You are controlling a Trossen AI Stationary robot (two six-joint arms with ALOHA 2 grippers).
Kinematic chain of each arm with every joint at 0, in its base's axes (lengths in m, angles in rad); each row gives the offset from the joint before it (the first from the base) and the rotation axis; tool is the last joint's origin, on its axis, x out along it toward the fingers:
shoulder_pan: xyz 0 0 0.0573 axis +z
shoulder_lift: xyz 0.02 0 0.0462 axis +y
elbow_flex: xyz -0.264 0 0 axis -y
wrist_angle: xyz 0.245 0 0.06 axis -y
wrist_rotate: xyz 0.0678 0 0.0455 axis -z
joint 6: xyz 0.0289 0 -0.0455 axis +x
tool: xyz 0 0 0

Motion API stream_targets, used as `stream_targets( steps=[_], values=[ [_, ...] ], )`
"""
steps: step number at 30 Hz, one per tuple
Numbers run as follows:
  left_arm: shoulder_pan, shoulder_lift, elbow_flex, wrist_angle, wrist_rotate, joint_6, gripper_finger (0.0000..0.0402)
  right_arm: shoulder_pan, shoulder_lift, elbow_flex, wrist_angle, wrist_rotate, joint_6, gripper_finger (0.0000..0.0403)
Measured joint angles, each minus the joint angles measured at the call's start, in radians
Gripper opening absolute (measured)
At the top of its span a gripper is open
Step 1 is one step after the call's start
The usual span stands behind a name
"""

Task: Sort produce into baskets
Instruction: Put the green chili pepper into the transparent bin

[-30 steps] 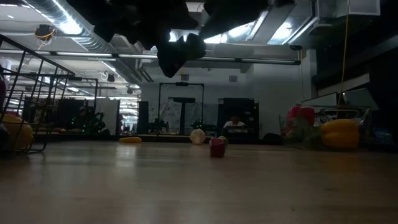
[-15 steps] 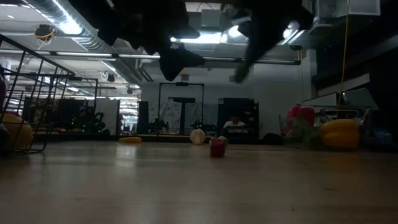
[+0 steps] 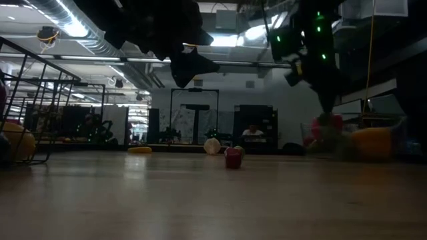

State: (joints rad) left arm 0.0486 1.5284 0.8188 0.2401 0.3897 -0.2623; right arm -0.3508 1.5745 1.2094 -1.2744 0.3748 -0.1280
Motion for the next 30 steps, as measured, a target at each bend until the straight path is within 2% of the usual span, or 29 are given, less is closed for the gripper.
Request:
stream_targets(
  steps=[4, 9, 19, 30],
  values=[
    [0.000, 0.000, 0.000, 0.001, -0.001, 0.001, 0.0237, -0.067, 0.000, -0.027, 0.002, 0.000, 0.000, 0.0003],
    [0.000, 0.000, 0.000, 0.001, -0.002, 0.002, 0.0237, -0.078, 0.000, -0.021, 0.043, 0.005, -0.009, 0.0003],
    [0.000, 0.000, 0.000, 0.001, -0.002, 0.001, 0.0237, -0.076, 0.000, 0.013, -0.016, 0.164, 0.033, 0.0003],
    [0.000, 0.000, 0.000, 0.001, -0.002, 0.001, 0.0237, -0.075, 0.000, 0.014, -0.098, 0.086, 0.038, 0.0003]
  ],
)
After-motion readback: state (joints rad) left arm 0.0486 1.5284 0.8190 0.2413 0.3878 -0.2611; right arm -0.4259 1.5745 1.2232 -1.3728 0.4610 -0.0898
